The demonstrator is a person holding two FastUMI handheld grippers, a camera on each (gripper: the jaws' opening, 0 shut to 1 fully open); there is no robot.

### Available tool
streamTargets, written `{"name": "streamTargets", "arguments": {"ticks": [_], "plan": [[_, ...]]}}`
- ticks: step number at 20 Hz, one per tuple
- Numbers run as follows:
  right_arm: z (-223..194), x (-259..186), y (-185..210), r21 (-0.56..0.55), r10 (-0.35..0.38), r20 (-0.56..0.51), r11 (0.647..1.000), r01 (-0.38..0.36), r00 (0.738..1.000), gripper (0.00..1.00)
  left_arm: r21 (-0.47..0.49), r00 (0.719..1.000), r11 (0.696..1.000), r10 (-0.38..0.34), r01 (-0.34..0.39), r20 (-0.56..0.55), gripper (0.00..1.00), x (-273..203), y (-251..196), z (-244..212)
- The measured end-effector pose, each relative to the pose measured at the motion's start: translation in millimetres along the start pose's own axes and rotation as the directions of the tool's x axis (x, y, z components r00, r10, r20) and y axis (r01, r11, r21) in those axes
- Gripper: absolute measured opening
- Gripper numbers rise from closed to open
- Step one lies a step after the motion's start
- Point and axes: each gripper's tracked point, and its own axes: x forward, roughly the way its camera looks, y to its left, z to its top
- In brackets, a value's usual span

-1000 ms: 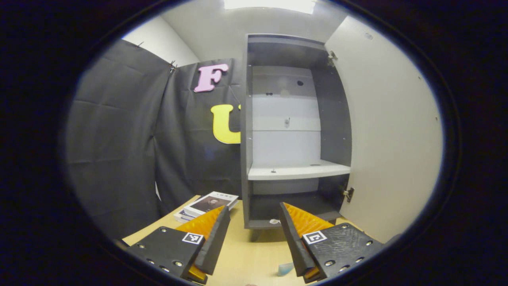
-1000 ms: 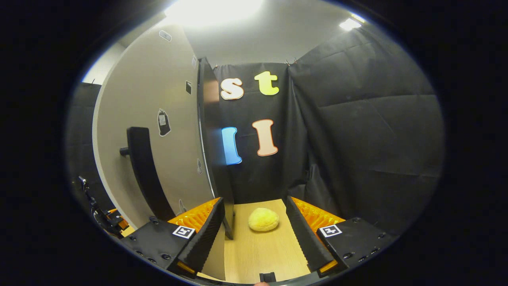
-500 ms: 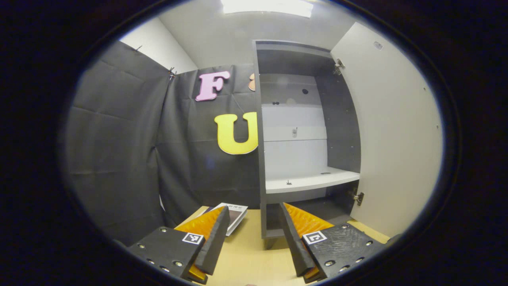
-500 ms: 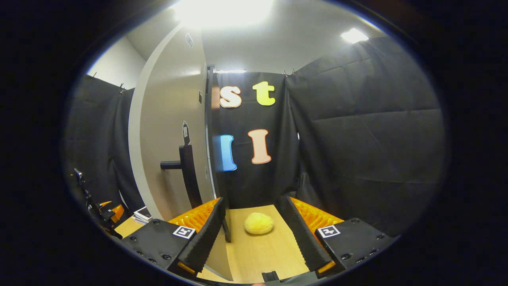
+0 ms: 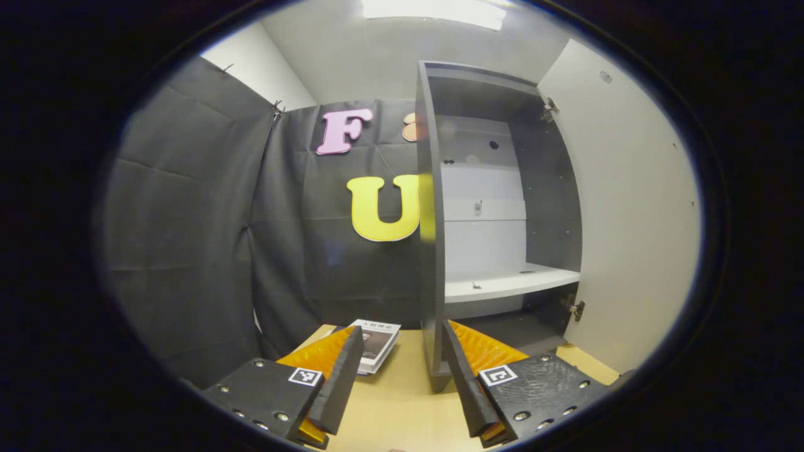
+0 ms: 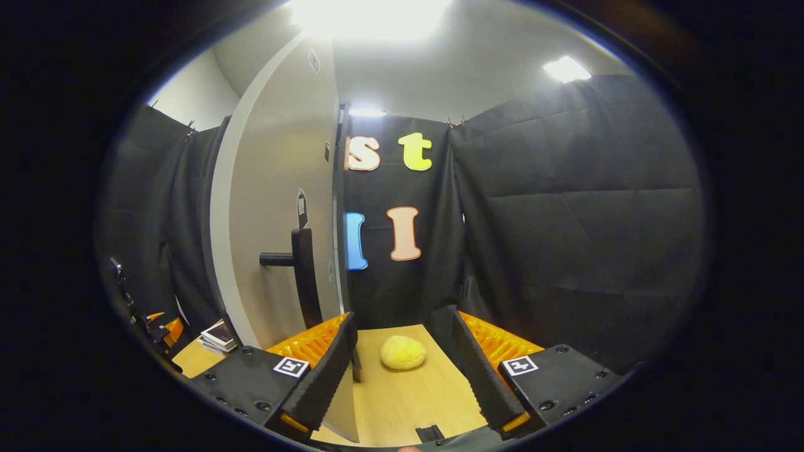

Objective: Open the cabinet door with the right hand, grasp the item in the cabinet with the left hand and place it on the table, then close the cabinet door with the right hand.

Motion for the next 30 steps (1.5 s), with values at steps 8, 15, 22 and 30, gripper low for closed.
{"name": "streamTargets", "arguments": {"ticks": [8,15,22,30], "plan": [[-3.8,-17.9,47.6,0.009,0.051,0.006,0.999,-0.051,0.999,0.92,-0.001,1.000,1.000,-0.004,0.004,-0.012,0.75,-6.1,38.6,-11.9],[-7.5,-16.8,90.2,0.034,0.126,0.007,0.991,-0.126,0.992,0.96,-0.002,1.000,1.000,0.004,-0.004,-0.016,0.75,-15.9,71.3,-18.3],[-7.5,-5.7,133.7,0.035,0.204,0.008,0.978,-0.204,0.979,0.92,0.002,0.999,1.000,0.023,-0.023,-0.025,0.75,-23.7,100.7,-25.0],[-6.6,17.2,193.7,0.043,0.320,0.024,0.946,-0.321,0.947,0.92,0.012,0.998,0.999,0.050,-0.050,-0.034,0.75,-38.1,132.0,-24.1]]}}
